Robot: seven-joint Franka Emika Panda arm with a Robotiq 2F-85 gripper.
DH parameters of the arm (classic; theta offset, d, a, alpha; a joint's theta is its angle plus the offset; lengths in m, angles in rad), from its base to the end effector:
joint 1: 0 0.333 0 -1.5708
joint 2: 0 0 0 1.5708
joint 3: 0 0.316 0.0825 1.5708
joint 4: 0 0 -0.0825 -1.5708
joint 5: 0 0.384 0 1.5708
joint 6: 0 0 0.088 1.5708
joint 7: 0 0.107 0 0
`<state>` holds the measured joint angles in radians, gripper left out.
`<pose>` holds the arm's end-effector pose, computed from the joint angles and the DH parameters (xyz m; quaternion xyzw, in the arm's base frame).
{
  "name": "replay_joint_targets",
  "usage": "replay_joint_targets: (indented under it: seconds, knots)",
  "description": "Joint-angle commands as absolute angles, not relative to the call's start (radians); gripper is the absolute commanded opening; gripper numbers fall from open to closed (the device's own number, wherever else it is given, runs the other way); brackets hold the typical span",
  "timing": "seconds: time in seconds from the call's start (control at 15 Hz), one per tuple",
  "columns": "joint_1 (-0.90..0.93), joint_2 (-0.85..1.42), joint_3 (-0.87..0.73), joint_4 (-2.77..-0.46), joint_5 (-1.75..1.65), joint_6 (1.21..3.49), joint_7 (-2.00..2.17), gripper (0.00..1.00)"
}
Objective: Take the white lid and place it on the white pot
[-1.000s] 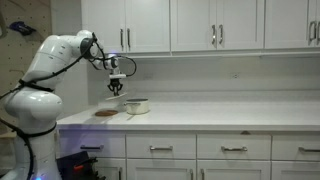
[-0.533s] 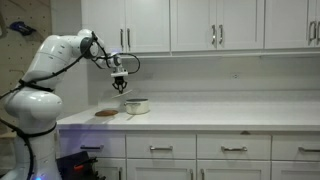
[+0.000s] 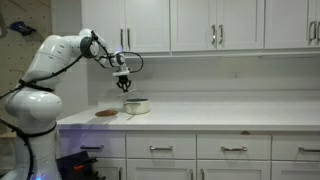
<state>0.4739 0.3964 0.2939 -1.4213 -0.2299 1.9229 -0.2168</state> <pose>0.5278 0.4418 0.4912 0.8692 0.4876 0.0736 0.0361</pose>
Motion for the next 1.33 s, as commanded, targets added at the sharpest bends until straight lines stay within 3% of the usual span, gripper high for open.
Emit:
replay_joint_targets:
  seconds: [0.0,1.27]
  knots:
    - [0.452,0.375,0.284,-1.386,-0.211,1.893,-0.151,0.06]
    - [0.356,0.3,0.258,-1.527,-0.107,2.041,0.252,0.06]
